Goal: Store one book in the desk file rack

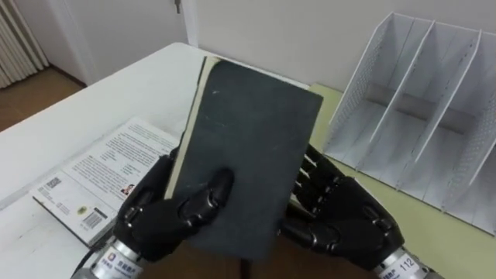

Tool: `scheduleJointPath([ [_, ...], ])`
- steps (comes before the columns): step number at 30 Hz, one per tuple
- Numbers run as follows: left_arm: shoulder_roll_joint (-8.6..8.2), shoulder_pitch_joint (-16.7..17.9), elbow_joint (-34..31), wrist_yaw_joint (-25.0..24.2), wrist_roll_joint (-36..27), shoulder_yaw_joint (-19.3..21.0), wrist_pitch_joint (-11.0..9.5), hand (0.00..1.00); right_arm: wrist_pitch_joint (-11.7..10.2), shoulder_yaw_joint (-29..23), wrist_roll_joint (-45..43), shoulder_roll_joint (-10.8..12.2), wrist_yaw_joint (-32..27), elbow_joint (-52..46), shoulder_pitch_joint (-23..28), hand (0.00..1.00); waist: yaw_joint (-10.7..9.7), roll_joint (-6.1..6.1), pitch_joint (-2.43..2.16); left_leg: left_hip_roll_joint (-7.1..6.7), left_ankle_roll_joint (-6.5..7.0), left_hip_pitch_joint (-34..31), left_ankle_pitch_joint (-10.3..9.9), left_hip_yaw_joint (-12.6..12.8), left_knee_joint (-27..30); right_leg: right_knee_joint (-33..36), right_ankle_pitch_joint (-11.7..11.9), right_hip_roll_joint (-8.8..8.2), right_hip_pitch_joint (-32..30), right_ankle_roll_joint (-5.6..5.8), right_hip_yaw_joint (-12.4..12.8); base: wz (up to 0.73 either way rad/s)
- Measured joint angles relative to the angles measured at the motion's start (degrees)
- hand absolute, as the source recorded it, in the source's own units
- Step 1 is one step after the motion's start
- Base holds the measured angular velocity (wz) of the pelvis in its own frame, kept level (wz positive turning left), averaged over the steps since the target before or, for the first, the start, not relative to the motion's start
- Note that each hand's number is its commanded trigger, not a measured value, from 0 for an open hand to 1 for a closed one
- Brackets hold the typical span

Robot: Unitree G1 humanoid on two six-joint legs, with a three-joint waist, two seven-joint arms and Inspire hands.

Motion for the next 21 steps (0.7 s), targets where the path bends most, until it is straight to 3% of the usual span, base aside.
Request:
scheduleJointPath([
  [4,1.18,-0.2,0.1,-3.6,-0.7,0.0,3.0,1.00,3.2,1.3,5.9,-0.9,3.1,-0.2,0.1,0.00,0.1,0.45,-0.12,-0.06,0.02,-0.7,0.0,0.0,0.6,0.8,0.0,-0.10,-0.8,0.01,0.3,-0.01],
  [6,1.64,-0.2,0.3,-5.2,-0.7,-0.1,5.0,1.00,4.8,2.2,8.8,-1.8,4.3,-0.6,0.1,0.00,0.2,0.89,-0.40,-0.06,0.04,-0.7,0.0,0.2,0.8,0.9,0.0,-0.07,-0.8,0.01,0.8,-0.05],
  [9,1.80,-0.2,0.3,-7.3,-0.7,-0.1,6.7,1.00,6.1,2.3,9.3,-2.4,5.9,-1.9,0.1,0.00,0.5,1.50,-0.86,0.04,0.06,-0.8,0.0,0.7,0.9,1.9,-0.1,-0.05,-1.5,0.00,1.3,-0.09],
  [13,3.07,-0.2,0.3,-8.6,-0.7,-0.2,7.9,1.00,6.9,3.9,9.3,-4.1,7.5,-2.1,0.1,0.00,0.8,1.64,-0.95,0.06,0.06,-0.6,0.0,1.1,0.9,2.3,-0.2,0.00,-1.5,-0.16,1.8,-0.07],
  [15,4.04,-0.2,0.4,-8.6,-0.7,-0.3,9.1,1.00,8.6,4.9,9.2,-5.0,8.2,-2.2,0.1,0.57,1.4,1.50,-0.87,0.03,0.06,-0.4,0.0,1.4,1.1,3.1,-0.6,-0.02,-1.7,-0.20,2.3,-0.06],
  [16,4.12,-0.2,0.4,-8.6,-0.7,-0.4,9.4,1.00,8.8,5.1,9.2,-5.1,8.3,-2.3,0.1,0.65,1.5,1.46,-0.87,0.03,0.06,-0.5,0.0,1.4,1.1,3.2,-0.7,-0.03,-1.8,-0.22,2.4,-0.05],
  [17,4.23,-0.2,0.4,-8.6,-0.7,-0.3,9.9,1.00,9.3,5.6,9.2,-5.5,8.7,-2.7,0.1,0.86,1.7,1.37,-0.96,0.00,0.06,-0.6,0.0,1.5,1.2,3.6,-0.9,-0.07,-2.1,-0.23,2.5,0.00],
  [18,4.52,-0.2,0.4,-8.8,-0.7,-0.4,10.3,1.00,9.9,6.1,9.2,-6.0,9.4,-3.3,0.1,1.00,1.7,1.29,-0.98,-0.03,0.06,-0.8,0.0,1.5,1.4,4.0,-1.1,-0.14,-2.5,-0.26,2.4,0.00],
  [21,5.34,-0.3,0.9,-10.7,-1.0,-0.5,10.8,1.00,10.3,6.7,9.2,-6.7,9.1,-3.5,0.1,1.00,2.1,1.29,-0.99,0.02,0.05,-0.9,0.0,1.5,2.0,3.9,-1.1,-0.11,-2.5,-0.27,2.4,0.00],
])
